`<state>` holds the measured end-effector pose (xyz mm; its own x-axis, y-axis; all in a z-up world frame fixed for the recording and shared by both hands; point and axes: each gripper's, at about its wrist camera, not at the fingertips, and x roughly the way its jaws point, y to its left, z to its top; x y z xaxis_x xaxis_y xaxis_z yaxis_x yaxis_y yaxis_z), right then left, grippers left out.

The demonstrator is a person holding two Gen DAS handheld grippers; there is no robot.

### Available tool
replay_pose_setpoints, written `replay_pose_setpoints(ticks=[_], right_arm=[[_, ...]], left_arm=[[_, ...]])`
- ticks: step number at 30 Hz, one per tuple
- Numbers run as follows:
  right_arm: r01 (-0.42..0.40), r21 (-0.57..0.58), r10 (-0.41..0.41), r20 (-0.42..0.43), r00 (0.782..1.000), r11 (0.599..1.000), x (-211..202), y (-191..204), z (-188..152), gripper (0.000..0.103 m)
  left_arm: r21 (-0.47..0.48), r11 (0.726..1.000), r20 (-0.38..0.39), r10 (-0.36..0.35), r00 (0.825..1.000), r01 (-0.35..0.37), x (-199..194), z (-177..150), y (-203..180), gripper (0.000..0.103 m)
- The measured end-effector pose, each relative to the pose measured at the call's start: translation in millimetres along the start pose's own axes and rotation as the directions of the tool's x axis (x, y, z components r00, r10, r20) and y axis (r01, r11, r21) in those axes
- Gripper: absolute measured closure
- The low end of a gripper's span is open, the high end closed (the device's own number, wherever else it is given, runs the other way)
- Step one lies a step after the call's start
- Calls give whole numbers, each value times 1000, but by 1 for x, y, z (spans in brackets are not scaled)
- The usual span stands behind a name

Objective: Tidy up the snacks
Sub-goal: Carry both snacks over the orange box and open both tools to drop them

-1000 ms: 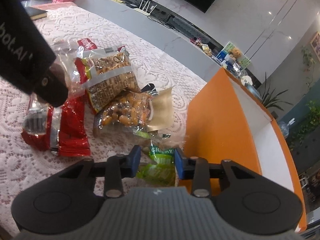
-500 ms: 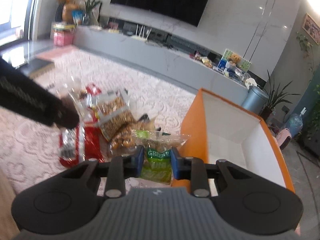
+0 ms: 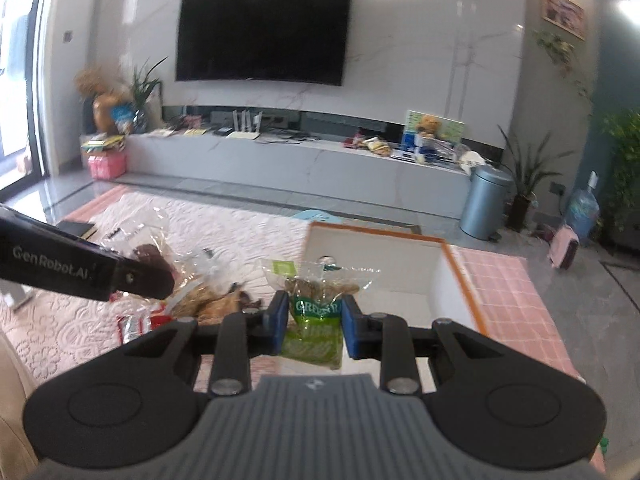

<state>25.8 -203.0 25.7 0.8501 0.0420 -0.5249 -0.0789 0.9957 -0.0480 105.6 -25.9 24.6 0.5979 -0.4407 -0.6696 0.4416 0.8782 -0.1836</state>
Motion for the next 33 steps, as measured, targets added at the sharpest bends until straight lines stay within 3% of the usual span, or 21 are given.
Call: replay_pose_setpoints(ticks=[8,12,18,25,28,33], right_arm=[[34,-15,-35,-65,997,999,0,-73,1,77],[34,-24,-37,-137,990,999,20,-104,-5,77],[-34,26,39,-238,970,999,53,-141,-14,77],[-143,-16,128,-349,928,990,98,-148,-14,77],[-174,-31,148,-387,910,984,111,-145,-16,77],[-232,18,213,-466,859,973,128,-144,-22,77]], left_arm=[[86,988,-115,-117,986,127,65,26,-48,61],[139,981,-194,-106,975,134,101,32,-60,61],[214,961,-301,-105,948,174,146,32,-72,61],[334,923,-394,-46,918,190,179,26,-80,61],[366,901,-447,-49,893,233,186,18,-83,61],[388,885,-508,-26,861,256,203,7,-81,60]])
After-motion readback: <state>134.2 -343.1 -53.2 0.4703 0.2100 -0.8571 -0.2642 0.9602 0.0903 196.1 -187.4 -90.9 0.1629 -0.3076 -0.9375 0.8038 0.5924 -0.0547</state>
